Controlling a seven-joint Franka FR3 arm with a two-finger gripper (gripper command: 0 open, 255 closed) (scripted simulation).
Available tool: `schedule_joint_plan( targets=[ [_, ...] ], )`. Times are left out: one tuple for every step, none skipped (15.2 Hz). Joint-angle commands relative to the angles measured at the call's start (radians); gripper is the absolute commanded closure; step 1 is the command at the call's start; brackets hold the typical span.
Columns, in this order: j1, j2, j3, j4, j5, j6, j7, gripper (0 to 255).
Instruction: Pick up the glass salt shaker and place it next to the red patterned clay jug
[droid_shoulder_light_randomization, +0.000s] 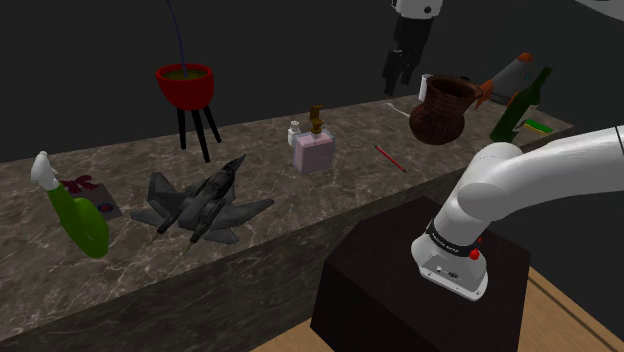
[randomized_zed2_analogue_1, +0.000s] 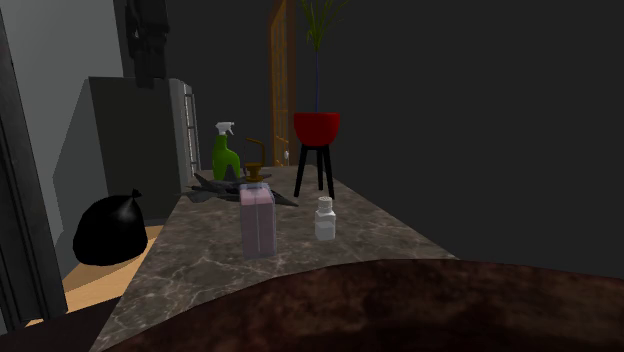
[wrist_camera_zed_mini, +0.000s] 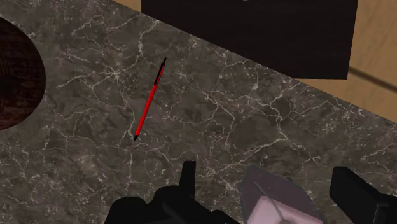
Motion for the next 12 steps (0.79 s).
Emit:
schedule_joint_plan(
  targets=[
    [0.0, 0.0, 0.0, 0.0, 0.0, 0.0, 0.0, 0],
    [0.0, 0.028, 0.001, -0.003, 0.004, 0.032, 0.007, 0],
    [0.001, 0.057, 0.003, -0.004, 0.007, 0.063, 0.014, 0],
    [0.001, 0.087, 0.004, -0.004, 0.011, 0.093, 0.02, 0],
    [0.001, 0.118, 0.005, -0.002, 0.014, 0.123, 0.027, 0],
    [0.002, 0.15, 0.006, 0.0, 0.017, 0.153, 0.033, 0],
    [0.002, 0.182, 0.007, 0.005, 0.02, 0.182, 0.039, 0],
    [0.003, 0.215, 0.008, 0.011, 0.023, 0.21, 0.045, 0],
    [0.003, 0.249, 0.009, 0.018, 0.026, 0.237, 0.051, 0],
    [0.004, 0.283, 0.01, 0.026, 0.028, 0.264, 0.056, 0],
    [0.004, 0.318, 0.011, 0.036, 0.031, 0.29, 0.062, 0],
    [0.004, 0.353, 0.012, 0.048, 0.034, 0.314, 0.067, 0]
  ],
)
